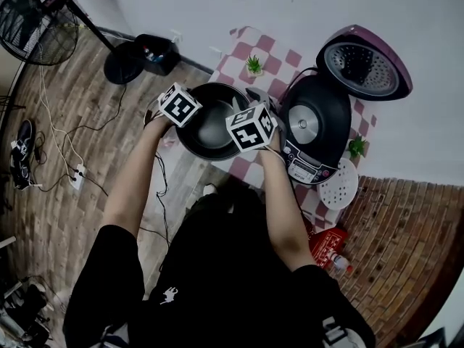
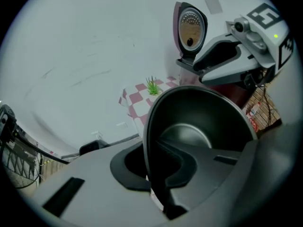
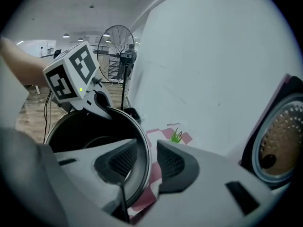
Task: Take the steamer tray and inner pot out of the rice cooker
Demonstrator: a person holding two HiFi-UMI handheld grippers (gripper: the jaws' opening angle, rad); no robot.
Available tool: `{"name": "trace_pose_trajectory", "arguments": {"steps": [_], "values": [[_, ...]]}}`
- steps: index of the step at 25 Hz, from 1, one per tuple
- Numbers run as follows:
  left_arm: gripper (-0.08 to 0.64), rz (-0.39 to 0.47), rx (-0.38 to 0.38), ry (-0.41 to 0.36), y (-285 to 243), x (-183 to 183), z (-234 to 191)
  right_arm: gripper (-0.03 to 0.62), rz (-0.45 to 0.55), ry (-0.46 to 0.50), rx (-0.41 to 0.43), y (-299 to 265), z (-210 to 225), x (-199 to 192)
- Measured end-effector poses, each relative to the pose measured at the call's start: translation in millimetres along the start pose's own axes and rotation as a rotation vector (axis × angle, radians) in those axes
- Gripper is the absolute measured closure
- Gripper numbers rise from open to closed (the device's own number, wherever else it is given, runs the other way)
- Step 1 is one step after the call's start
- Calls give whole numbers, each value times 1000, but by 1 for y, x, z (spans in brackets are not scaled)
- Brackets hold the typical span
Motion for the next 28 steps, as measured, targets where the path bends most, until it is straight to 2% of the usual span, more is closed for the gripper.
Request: {"name": "trace_pose_trajectory", "arguments": {"steps": [3,5,6,7,12,18,23,28], "values": [[555,6,10,-51,0,12,0,479,13,-29,5,10,5,-5],[555,1,13,-86,-1,19,0,531,32,-59,6,17,10,-8],[555,-6,5,-103,-3,23,1,581,39,-75,12,20,13,-10],[555,-13,-5,-122,-5,27,3,591,42,-92,22,23,17,-12],[554,-36,-26,-221,-10,53,8,591,47,-149,58,31,28,-20],[548,-58,-35,-325,-19,82,12,591,31,-165,40,40,37,-33],[537,-89,-49,-351,-31,94,11,591,52,-189,26,43,45,-41],[531,-116,-83,-342,-45,101,5,591,77,-251,66,38,50,-47]]}}
Point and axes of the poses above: the fingertips, and each gripper's own axes: y backward along the fingers, z to its right, x out of its top, the point moved 9 cm from there along y, backward along the fingers, and after that the axes turned 13 degrees about -z, right-handed, at the moved point
